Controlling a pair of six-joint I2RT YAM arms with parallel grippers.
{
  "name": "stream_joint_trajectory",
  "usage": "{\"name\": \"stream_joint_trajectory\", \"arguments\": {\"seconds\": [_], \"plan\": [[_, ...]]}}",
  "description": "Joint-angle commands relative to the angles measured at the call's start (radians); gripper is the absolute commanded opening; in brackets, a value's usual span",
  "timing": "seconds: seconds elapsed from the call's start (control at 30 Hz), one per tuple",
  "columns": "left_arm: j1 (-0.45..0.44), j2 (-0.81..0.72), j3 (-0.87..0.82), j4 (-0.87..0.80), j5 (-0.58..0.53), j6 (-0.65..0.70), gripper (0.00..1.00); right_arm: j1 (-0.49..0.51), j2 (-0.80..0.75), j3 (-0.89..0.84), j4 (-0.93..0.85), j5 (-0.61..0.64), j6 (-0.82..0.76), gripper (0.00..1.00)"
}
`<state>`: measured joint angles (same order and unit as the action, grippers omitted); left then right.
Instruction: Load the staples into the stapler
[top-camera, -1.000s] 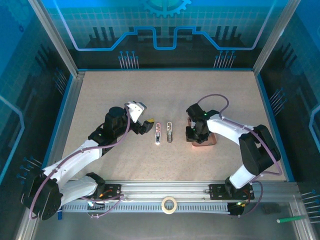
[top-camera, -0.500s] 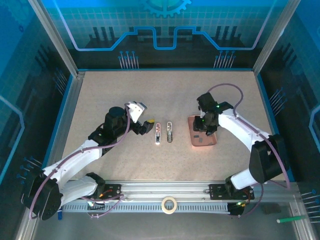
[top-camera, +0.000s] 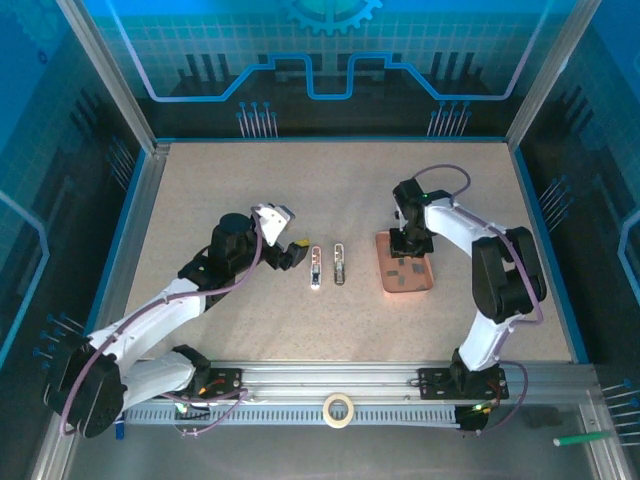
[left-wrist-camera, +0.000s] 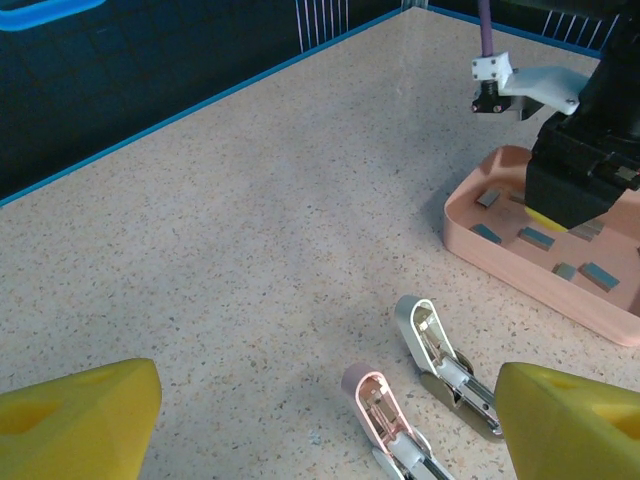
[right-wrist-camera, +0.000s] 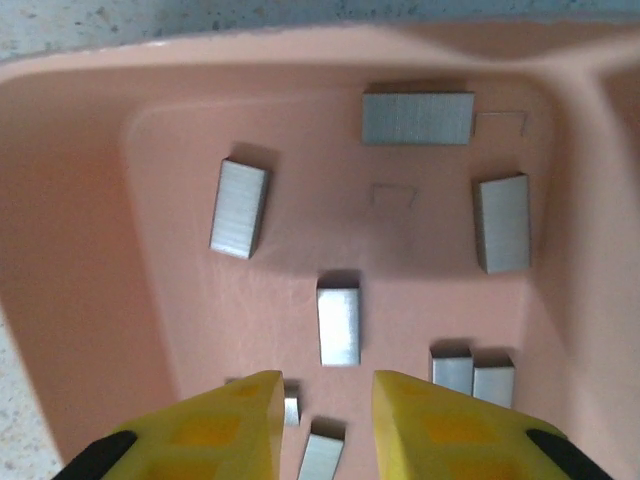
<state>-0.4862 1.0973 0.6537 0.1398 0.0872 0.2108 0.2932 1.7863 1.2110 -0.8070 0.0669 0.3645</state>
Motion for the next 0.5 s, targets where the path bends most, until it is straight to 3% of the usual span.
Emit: {"name": "stream_joint_trajectory", "arguments": {"seconds": [0.0,0.47], "plan": [[0.005,0.012,0.031,0.006,0.010,0.003,0.88,-0.014,0.043,0.036,-0.004,-0.016,-0.026,0.29],[0.005,0.020,0.034,0.007,0.013,0.003,0.88,-0.026,0.105,0.037,0.031,-0.033,-0.036,0.30]]}}
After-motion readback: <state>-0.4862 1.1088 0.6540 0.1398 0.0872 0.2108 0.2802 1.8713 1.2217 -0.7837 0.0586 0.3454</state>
